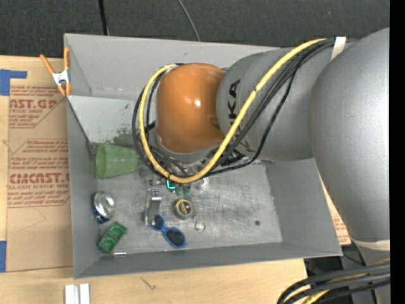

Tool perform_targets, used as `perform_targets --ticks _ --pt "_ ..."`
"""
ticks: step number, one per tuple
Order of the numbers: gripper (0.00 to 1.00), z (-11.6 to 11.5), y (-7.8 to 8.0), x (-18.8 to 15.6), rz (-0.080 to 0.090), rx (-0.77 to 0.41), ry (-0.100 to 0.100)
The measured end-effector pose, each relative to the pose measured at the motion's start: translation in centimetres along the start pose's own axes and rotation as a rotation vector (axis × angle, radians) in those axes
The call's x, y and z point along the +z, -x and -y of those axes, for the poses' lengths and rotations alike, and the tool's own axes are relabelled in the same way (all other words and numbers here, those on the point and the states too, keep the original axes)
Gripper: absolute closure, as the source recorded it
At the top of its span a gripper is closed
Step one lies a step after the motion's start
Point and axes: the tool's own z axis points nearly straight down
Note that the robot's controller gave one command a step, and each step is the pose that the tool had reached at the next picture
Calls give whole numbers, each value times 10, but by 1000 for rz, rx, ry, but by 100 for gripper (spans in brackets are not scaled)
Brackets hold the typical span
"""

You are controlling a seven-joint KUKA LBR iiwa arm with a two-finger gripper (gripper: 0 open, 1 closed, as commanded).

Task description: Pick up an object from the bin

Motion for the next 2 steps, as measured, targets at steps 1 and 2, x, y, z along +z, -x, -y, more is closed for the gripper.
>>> perform_targets --ticks 1,2 --pt "0 68 -10 100 18 -450 2" --pt "100 68 -10 99 14 -449 1"
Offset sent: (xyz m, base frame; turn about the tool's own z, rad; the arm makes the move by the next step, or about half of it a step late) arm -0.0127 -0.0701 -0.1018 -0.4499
